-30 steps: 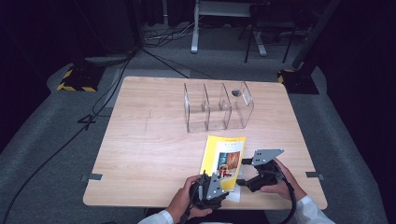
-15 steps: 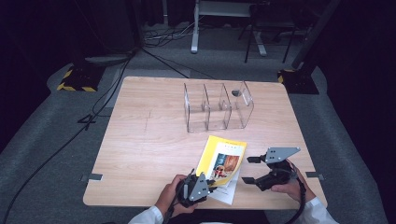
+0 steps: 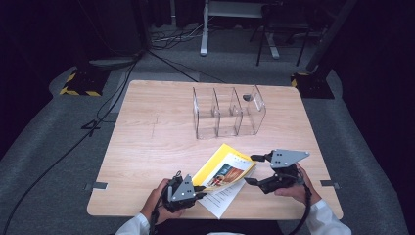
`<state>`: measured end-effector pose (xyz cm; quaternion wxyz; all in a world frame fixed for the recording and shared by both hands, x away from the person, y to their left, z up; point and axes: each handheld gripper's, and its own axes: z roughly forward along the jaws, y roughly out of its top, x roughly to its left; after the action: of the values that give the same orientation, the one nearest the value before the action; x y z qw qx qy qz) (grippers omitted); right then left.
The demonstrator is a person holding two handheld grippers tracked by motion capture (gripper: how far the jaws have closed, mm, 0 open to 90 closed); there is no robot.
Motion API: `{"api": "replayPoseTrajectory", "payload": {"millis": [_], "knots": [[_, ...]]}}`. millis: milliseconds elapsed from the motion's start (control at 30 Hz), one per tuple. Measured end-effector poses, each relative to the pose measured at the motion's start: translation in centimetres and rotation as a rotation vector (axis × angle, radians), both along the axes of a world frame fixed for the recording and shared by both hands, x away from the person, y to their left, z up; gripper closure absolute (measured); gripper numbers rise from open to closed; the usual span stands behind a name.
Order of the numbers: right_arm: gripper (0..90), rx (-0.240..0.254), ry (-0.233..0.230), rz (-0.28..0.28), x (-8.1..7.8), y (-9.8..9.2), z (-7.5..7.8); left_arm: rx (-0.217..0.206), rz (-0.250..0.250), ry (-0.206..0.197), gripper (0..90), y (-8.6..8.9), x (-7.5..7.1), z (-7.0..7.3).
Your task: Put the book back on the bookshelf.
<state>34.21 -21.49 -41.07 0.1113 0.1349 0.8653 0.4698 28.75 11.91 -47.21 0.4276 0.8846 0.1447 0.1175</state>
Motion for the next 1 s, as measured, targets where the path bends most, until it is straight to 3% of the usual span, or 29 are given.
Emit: {"api": "replayPoseTrajectory", "payload": {"millis": [167, 467, 633, 833, 900, 1000], "knots": [[23.4, -0.043, -0.005, 0.068, 0.8, 2.7, -0.8, -0.004, 0.018, 0.011, 78.2, 1.5, 0.4, 0.2], [23.5, -0.085, 0.010, 0.135, 1.4, 3.9, -2.5, -0.002, 0.048, 0.017, 77.5, 3.4, 0.9, 0.2], [27.8, -0.155, -0.021, 0.128, 1.4, 4.2, -3.7, -0.007, 0.067, 0.023, 76.7, 4.5, 1.3, 0.2], [37.4, -0.245, -0.101, 0.060, 1.8, 4.6, -5.1, -0.004, 0.080, 0.030, 75.0, 5.4, 1.8, 0.2], [42.5, -0.256, -0.119, 0.051, 2.0, 4.5, -5.6, -0.006, 0.090, 0.033, 74.5, 6.0, 2.3, 0.2], [54.7, -0.229, -0.145, 0.065, 2.1, 4.2, -6.1, -0.013, 0.100, 0.033, 73.6, 6.5, 2.8, 0.3]]}}
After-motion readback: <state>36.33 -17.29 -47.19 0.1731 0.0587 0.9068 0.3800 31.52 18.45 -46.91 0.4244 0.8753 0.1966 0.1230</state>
